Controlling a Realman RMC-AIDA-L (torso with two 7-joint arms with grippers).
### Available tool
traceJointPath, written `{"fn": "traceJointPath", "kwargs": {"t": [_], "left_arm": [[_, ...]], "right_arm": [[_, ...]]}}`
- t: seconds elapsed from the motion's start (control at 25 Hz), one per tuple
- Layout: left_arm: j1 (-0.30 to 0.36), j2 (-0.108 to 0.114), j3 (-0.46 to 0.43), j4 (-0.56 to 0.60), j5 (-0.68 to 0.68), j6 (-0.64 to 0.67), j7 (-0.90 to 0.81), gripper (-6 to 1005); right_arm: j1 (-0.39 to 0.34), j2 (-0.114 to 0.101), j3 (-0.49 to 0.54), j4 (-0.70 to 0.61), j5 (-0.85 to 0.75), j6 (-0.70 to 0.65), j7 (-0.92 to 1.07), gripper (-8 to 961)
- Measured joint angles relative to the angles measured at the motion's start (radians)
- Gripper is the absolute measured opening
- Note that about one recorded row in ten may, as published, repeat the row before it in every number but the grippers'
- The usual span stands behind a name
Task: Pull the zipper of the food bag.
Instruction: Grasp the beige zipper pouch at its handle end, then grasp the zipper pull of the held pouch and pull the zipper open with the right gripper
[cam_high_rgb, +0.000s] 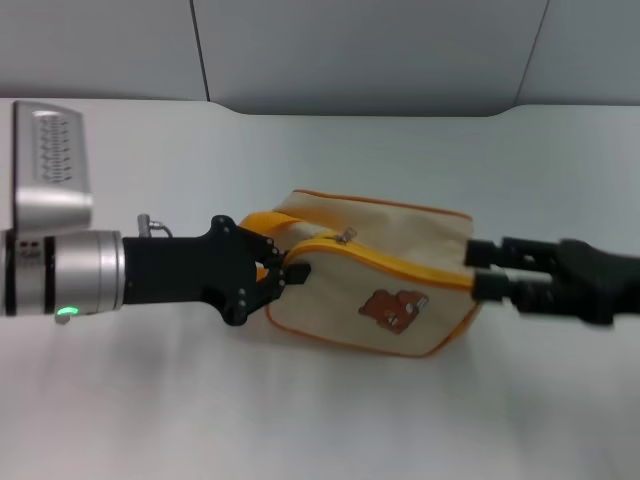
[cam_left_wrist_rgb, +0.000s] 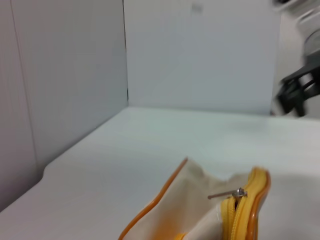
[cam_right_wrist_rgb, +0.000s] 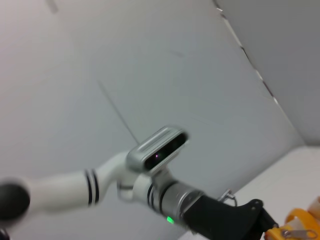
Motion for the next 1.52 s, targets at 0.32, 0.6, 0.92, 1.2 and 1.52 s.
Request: {"fn": "traceJointPath", "kwargs": {"t": [0.32, 0.6, 0.92, 1.2, 1.52], "left_arm": [[0.045, -0.003, 0.007, 0.003, -0.063, 0.075, 0.016, 79], [0.067, -0.009, 0.008, -0.009, -0.107, 0.092, 0.071, 66], [0.081, -0.008, 0.008, -0.010, -0.124, 0.112, 0.099, 64], [0.075, -0.008, 0.007, -0.023, -0.126, 0.112, 0.098, 62], [0.073, -0.008, 0.003, -0.034, -0.127, 0.104, 0.091, 62]], "right_arm": [[0.117, -0.015, -0.011, 0.059, -0.002, 0.109, 0.554, 622], [0.132, -0.005, -0.010, 0.145, -0.005, 0.200, 0.801, 614], [0.114, 0.041, -0.011, 0.192, -0.004, 0.299, 0.844, 606], [0.114, 0.061, -0.013, 0.198, -0.003, 0.331, 0.837, 598], [0.119, 0.062, -0.014, 0.195, -0.003, 0.288, 0.836, 590]]}}
